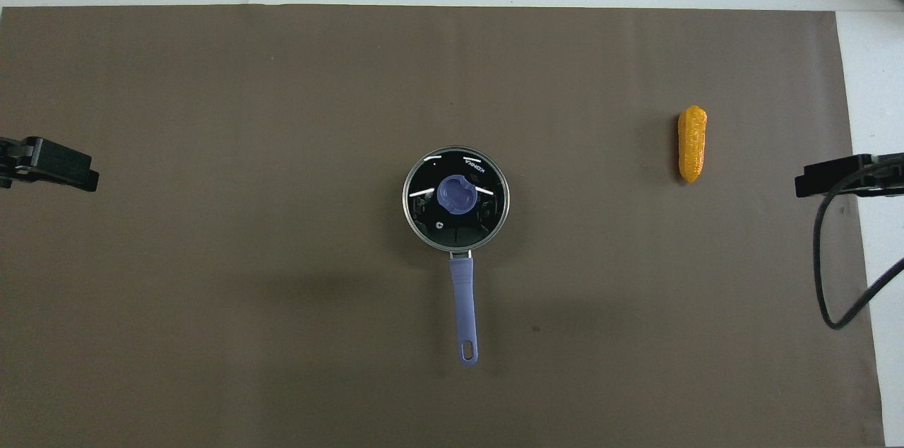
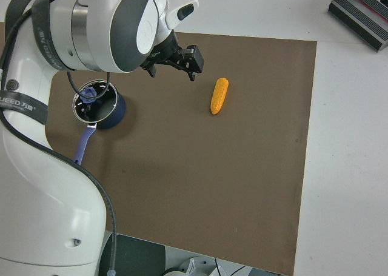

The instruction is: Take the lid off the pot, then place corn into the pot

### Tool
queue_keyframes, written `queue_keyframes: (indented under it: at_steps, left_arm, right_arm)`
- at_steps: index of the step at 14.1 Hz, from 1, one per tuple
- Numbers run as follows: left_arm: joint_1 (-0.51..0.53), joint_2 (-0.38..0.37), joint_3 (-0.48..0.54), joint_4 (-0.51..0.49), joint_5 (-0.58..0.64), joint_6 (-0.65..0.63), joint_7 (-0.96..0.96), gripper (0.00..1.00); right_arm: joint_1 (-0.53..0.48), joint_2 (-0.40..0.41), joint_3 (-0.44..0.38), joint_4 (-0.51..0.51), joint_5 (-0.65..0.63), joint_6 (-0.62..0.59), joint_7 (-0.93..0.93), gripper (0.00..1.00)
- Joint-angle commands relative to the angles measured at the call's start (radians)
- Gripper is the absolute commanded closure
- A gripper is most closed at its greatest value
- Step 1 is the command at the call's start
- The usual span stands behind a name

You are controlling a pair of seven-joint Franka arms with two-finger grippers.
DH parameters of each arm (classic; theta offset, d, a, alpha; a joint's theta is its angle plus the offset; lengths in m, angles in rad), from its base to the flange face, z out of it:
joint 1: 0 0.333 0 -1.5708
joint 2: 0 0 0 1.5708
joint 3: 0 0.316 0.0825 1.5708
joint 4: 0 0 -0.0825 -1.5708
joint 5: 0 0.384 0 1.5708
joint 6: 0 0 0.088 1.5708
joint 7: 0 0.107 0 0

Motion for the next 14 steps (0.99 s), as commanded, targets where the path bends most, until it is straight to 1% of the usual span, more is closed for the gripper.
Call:
queue_keyframes:
  at_steps: [1,3,14]
  left_arm:
    - [0.008,0.009,0.002,0.015,-0.013,-0.026,-0.006,0.0]
    - [0.008,0.01,0.004,0.016,-0.01,-0.004,-0.008,0.0]
    - [-0.006,-0.018,0.004,-0.025,-0.01,-0.021,-0.005,0.0]
  right_arm:
    - [-0.018,-0.009,0.005,-0.013,0.02,0.006,-0.028,0.0]
    - [-0.018,-0.01,0.005,-0.019,0.02,0.006,-0.026,0.0]
    - [-0.018,-0.01,0.005,-0.019,0.02,0.006,-0.026,0.0]
